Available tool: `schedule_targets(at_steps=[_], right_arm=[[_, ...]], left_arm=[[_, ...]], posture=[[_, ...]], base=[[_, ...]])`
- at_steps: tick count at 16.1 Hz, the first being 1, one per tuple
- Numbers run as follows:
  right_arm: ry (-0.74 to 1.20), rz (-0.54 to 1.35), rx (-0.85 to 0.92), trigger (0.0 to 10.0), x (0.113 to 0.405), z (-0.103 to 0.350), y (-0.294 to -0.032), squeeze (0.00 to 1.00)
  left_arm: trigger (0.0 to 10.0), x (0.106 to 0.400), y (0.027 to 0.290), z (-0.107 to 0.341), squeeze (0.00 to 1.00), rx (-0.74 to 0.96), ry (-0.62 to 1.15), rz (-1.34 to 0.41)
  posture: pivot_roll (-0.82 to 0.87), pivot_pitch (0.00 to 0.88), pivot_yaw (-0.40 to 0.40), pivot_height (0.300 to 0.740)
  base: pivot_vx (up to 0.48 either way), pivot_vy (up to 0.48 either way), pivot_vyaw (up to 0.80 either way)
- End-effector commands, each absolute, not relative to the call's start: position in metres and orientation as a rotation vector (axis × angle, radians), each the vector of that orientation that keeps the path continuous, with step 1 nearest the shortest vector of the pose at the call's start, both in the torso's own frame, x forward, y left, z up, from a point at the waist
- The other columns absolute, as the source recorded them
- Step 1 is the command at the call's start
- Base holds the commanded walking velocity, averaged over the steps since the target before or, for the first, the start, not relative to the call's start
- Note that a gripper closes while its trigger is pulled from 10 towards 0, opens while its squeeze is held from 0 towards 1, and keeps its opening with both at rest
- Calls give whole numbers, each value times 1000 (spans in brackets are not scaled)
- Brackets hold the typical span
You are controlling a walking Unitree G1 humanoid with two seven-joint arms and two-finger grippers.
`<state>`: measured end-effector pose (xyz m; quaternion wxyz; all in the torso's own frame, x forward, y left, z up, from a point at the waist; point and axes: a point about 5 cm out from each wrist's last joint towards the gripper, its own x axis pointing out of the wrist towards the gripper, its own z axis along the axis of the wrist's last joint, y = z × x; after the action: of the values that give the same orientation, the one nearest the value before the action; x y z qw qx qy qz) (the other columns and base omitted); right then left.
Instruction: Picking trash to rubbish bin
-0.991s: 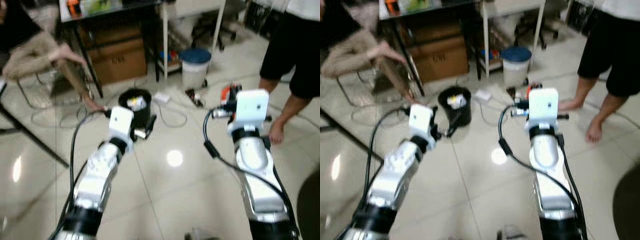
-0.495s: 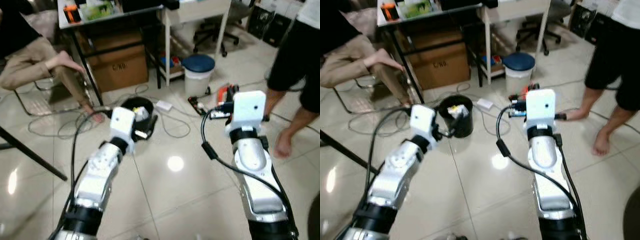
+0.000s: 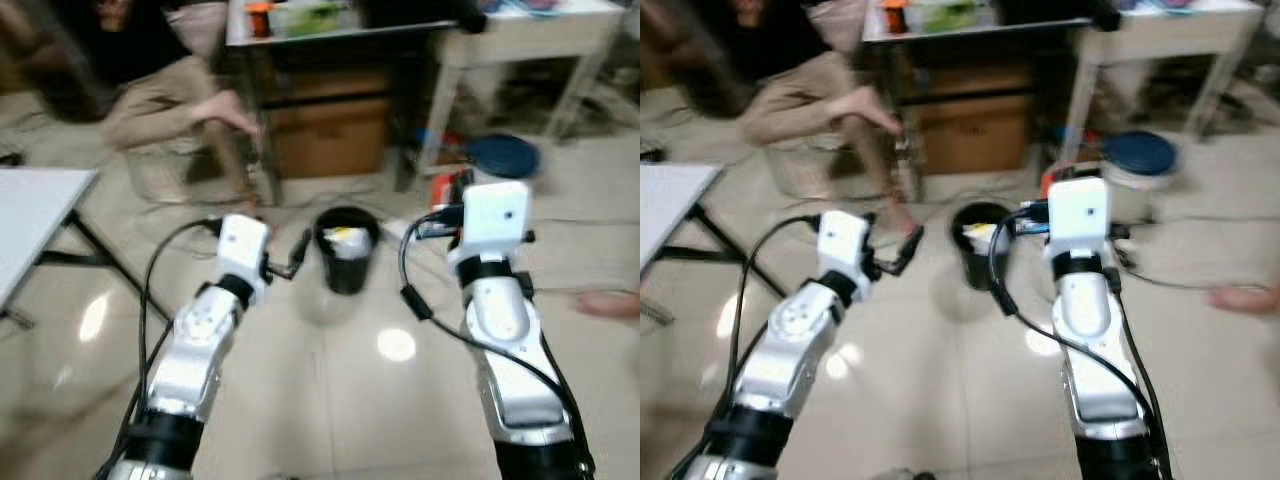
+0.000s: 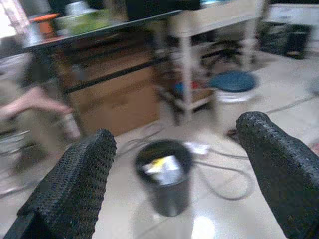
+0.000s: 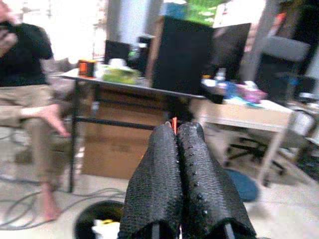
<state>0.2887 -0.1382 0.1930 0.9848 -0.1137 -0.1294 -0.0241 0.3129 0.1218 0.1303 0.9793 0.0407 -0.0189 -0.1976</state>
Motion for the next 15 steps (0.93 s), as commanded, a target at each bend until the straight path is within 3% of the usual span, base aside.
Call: schedule_targets(at_steps=[1,6,11,15], right_arm=[[-274,-72,-241,10000,287,196,-145,0],[-272,-73,-228,10000,288,195,-145,0],[-272,-73,-217,10000,288,195,-144,0],[-273,-73,-214,10000,288,195,-144,0]], left_arm=[[10000,313,115,132,0,90,-45,-416],[10000,312,114,131,0,88,-45,-417],[10000,312,114,132,0,89,-46,-416],[10000,312,114,131,0,89,-44,-417]], posture=[[-68,122,63,740],[-65,123,62,740],[-64,122,62,740],[-64,122,62,740]], base=[[480,0,669],[480,0,123],[480,0,-675],[480,0,0]])
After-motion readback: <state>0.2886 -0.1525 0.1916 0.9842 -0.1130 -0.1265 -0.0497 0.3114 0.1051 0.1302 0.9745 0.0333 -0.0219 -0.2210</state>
